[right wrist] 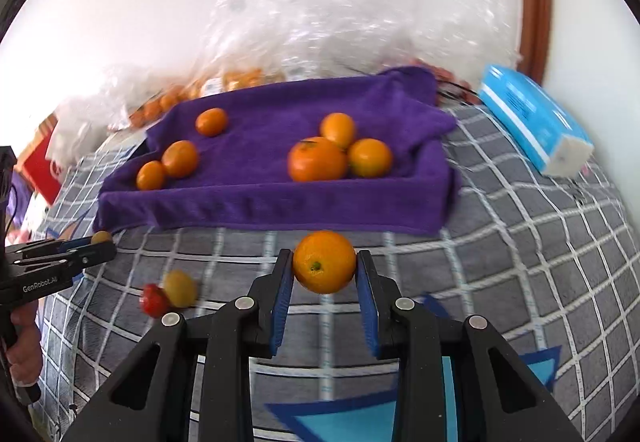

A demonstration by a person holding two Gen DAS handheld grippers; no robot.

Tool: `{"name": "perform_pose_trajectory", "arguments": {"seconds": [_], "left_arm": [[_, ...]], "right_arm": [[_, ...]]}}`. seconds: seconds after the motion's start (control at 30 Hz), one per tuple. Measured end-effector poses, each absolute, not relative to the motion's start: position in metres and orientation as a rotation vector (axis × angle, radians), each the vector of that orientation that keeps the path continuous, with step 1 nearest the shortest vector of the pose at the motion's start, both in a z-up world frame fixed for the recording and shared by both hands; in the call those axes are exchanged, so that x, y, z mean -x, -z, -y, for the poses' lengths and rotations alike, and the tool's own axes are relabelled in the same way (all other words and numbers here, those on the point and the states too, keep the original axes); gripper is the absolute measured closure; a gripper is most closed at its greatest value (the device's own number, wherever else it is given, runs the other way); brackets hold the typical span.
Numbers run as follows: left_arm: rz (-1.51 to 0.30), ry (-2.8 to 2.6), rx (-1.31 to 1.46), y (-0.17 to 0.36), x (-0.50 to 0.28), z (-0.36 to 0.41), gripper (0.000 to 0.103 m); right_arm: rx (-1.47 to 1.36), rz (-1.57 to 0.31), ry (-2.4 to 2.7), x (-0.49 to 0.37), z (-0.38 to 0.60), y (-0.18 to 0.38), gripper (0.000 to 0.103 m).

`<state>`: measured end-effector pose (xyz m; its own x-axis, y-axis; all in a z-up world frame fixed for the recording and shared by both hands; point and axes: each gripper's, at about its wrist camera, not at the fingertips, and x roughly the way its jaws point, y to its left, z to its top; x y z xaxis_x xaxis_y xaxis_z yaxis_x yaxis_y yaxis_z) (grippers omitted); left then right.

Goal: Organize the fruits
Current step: 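Lift the small orange with the right gripper while the left gripper lifts the yellow fruit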

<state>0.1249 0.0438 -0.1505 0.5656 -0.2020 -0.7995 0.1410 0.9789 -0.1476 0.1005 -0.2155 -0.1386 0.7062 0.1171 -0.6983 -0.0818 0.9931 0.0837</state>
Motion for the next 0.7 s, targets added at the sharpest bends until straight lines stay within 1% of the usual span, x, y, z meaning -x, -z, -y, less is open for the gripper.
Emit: {"name": "perform_pose_trajectory", "arguments": {"seconds": [0.17,0.5,0.7], "left_arm": [[-0.882,0.176,0.028,0.155,-0.125,-0.035,0.077],[-0.877,0.188,0.064,0.155,-0.125,-0.04,0.077],[-0.872,0.213,0.149,0.156,-0.125,-0.049,0.077]], "right_arm": [[-0.009,-0.8,-0.085,-0.11,0.205,0.145,0.072],[-0.037,-0.822,-0.063,-0.118,0.209,0.157,0.072],[-0.002,-0.823,-0.056,-0.118,0.204,0.158,0.072]]}}
